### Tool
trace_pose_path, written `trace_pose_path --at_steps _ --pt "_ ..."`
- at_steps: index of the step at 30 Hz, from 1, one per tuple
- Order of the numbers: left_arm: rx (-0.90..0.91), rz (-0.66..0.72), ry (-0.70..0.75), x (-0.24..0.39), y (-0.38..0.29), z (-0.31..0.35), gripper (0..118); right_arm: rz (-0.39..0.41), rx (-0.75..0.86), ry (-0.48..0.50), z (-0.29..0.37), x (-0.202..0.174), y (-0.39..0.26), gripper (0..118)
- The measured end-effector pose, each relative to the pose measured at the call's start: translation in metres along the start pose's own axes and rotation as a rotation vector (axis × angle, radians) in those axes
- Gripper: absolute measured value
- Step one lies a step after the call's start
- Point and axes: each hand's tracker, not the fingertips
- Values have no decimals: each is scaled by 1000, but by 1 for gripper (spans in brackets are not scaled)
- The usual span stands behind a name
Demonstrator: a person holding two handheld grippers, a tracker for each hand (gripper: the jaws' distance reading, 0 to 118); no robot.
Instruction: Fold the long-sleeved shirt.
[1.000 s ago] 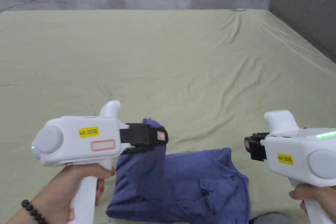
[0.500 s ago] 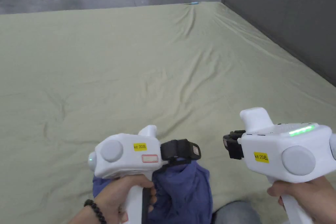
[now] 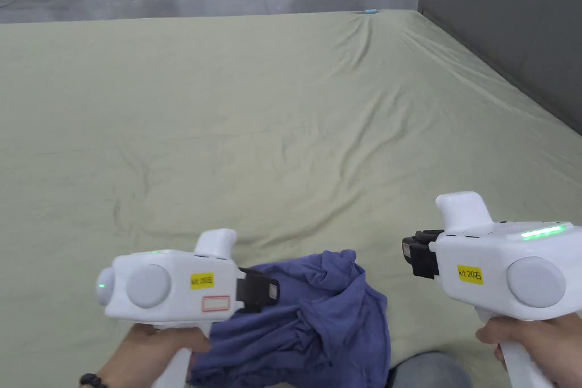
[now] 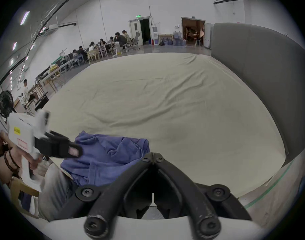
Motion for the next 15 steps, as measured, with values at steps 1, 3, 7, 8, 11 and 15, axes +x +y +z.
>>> trace_pose_path --at_steps 1,3,7,8,11,15 --pt "-40 -4 -5 3 -1 -16 0 2 0 1 1 -1 0 0" --pt "-45 -45 19 2 4 -48 0 5 0 -1 2 -1 -1 0" --pt "-103 0 -78 28 5 -93 0 -2 -3 -4 3 4 -3 0" --pt "-105 2 -96 38 4 -102 0 -5 -4 -6 3 6 -3 0" --pt "-146 -15 -108 54 -2 -130 0 -12 -16 -15 1 12 -6 0" --pt "-137 32 -132 53 -1 -145 0 -19 -29 -26 -1 16 -7 0"
